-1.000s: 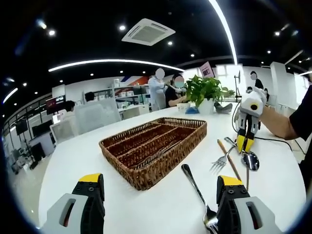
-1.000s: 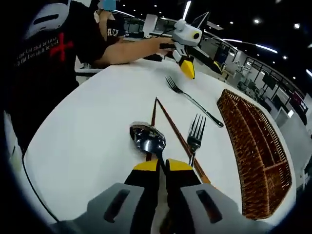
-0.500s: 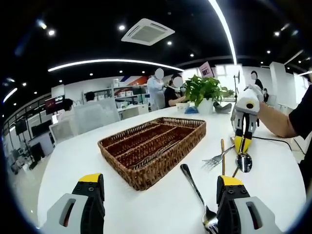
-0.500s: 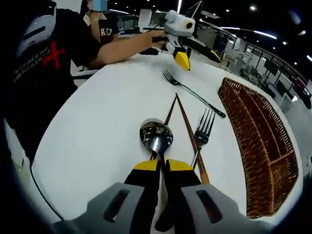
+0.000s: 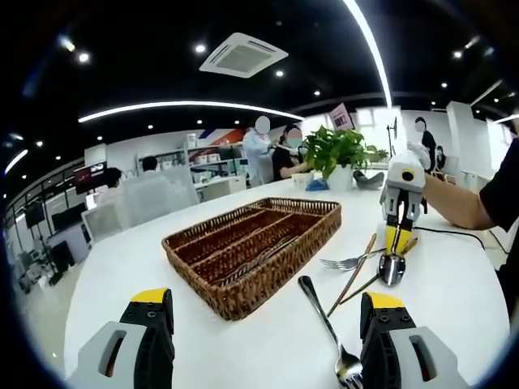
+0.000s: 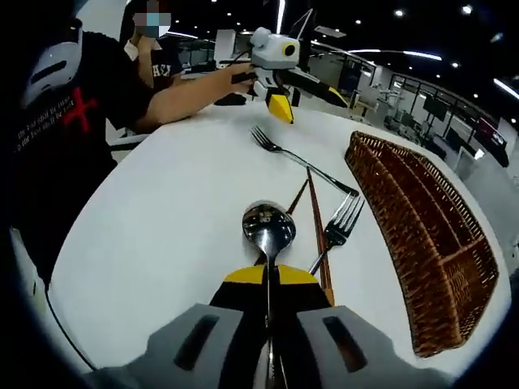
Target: Arrange the knives, forks, and spoons in their matching storage slots by inserting each utensil handle-first until every utensil is classified and aligned in the correct compartment
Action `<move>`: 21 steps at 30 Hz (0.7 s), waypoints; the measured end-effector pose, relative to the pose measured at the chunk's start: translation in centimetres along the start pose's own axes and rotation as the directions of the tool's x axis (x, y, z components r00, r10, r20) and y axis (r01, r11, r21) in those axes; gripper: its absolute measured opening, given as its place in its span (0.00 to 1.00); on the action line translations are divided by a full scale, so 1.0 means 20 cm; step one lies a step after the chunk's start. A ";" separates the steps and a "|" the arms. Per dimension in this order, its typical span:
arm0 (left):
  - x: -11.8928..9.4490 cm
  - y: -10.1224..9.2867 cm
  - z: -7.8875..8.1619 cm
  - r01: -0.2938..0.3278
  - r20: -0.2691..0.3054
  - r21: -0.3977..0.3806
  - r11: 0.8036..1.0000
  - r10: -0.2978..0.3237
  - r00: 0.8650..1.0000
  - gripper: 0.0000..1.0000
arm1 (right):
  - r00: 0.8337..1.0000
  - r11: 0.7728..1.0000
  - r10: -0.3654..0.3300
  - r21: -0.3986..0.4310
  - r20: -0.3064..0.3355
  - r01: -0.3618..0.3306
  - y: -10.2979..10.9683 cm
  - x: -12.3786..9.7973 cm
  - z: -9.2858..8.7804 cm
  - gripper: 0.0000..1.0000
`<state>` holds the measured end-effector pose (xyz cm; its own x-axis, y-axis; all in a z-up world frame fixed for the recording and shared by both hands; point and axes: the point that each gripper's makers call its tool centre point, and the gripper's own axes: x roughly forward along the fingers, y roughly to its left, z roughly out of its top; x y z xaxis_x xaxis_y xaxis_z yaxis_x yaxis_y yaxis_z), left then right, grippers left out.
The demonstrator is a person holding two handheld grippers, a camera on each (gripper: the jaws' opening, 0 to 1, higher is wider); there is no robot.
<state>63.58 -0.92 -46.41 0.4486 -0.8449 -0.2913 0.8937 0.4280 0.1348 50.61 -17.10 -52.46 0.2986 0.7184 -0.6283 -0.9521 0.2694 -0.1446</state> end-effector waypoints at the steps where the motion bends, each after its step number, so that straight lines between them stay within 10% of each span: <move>1: 0.00 0.00 0.00 0.000 0.000 0.000 1.000 0.000 1.000 1.00 | 1.000 1.000 0.000 0.003 0.003 0.000 0.00 0.00 0.01 0.00; 14: 0.01 -0.03 0.01 0.017 0.008 0.006 1.000 -0.017 1.000 1.00 | 0.967 0.979 -0.205 0.020 0.152 0.205 -0.15 -0.09 0.19 0.00; 21: 0.03 -0.09 0.06 0.052 0.049 0.006 0.999 -0.052 0.997 1.00 | 0.841 0.933 -0.358 0.133 0.405 0.333 -0.26 -0.25 0.46 0.01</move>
<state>62.21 -2.53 -45.71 0.4011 -0.8810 -0.2509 0.9159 0.3815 0.1247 54.59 -16.13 -41.47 0.6187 0.7676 -0.1671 -0.7804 0.5761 -0.2429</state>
